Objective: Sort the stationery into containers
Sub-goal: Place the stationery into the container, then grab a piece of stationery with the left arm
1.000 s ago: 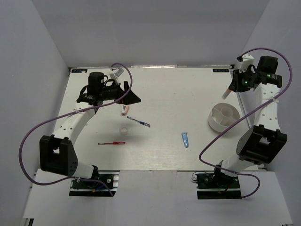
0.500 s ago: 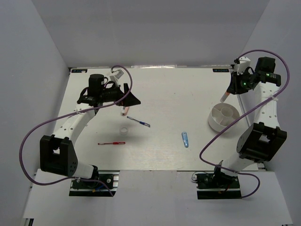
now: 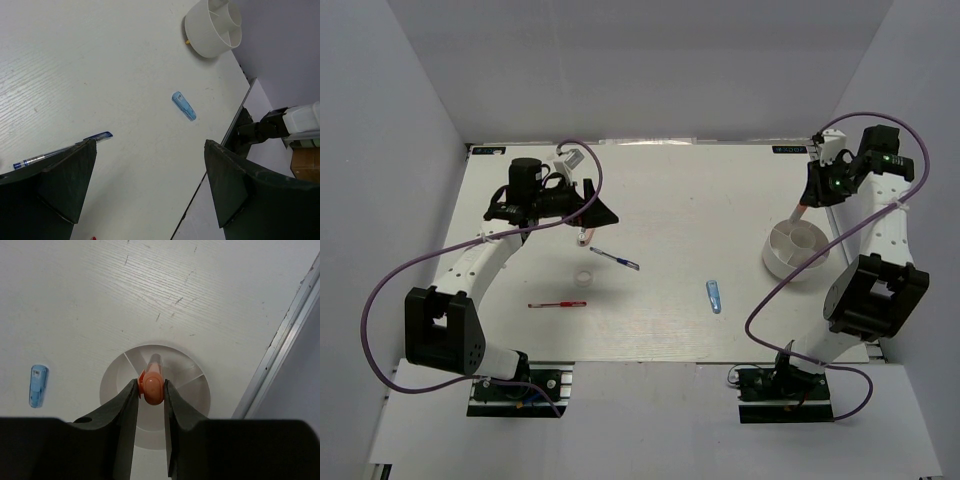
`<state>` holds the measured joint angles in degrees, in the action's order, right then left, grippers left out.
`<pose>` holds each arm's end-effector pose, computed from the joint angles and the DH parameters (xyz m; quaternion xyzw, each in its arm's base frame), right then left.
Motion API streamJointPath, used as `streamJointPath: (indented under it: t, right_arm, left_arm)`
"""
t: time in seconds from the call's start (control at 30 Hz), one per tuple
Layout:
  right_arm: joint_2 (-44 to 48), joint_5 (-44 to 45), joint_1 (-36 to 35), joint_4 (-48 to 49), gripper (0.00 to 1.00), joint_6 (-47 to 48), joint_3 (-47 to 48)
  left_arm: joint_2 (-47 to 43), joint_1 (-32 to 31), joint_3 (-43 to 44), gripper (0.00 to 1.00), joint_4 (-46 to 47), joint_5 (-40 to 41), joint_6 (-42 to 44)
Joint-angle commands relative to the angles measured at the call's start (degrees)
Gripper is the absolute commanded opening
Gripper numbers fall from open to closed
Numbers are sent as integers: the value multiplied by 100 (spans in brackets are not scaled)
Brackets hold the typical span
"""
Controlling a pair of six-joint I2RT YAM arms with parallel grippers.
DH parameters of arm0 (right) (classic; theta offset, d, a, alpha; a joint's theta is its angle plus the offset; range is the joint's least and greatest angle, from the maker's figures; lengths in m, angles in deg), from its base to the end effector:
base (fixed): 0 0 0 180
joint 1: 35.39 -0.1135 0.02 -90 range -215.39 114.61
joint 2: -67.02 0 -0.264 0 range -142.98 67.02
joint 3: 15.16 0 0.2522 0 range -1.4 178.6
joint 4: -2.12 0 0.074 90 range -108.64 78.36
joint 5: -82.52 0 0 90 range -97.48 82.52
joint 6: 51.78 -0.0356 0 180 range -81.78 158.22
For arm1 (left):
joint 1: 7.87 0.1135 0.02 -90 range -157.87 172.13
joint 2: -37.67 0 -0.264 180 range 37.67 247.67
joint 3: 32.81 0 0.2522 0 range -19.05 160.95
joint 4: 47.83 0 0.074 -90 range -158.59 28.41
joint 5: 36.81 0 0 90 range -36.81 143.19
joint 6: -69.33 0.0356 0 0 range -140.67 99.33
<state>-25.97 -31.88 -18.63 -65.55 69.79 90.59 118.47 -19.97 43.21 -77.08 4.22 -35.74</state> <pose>0.3307 -0.0842 0.3458 -0.1833 0.9160 0.0632 0.3513 0.2973 -0.0912 0.2986 0.1736 0.8084 -0.4561 0.3291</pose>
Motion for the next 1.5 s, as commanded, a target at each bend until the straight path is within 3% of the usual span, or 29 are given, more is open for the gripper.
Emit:
streamJointPath:
  t: [0.0, 0.2, 0.27, 0.3, 0.4, 0.5, 0.67, 0.8, 0.9, 1.23, 1.47]
  right_arm:
    - [-52, -3, 3, -93, 0, 130, -93]
    - [-167, -20, -5, -58, 11, 130, -163]
    - [-210, -29, -5, -76, 20, 104, -163]
    - [-219, -47, 12, -93, 30, 95, -155]
    - [-220, -73, 3, -120, 47, 86, -163]
    - [-184, -117, -5, -146, 54, 33, -85]
    - [-211, -362, -5, -400, 57, -169, 372]
    - [-141, -635, -23, -489, 58, -406, 784]
    - [-158, -890, -14, -629, 58, -573, 1066]
    - [-299, -1321, -32, -920, 59, -995, 1867]
    - [-360, -1339, -41, -1069, 59, -978, 1972]
  left_arm:
    - [-178, 41, -3, 98, -86, 2, 197]
    - [-187, 41, -74, 97, -226, 116, 513]
    - [-169, 41, -13, 96, -419, 37, 881]
    - [-126, 41, 49, 96, -577, -85, 1118]
    - [199, 41, 479, 92, -1629, -288, 2539]
    - [699, -98, 1111, 80, -2735, -132, 3970]
    - [1438, -100, 2059, 64, -3688, 195, 5653]
    - [2201, -336, 2834, 55, -4881, 396, 7679]
    - [2440, -425, 2994, 53, -5262, 607, 8509]
    - [2397, -970, 1834, 61, -4025, 1495, 9136]
    - [2923, -1084, 2202, 62, -3822, 1645, 9118]
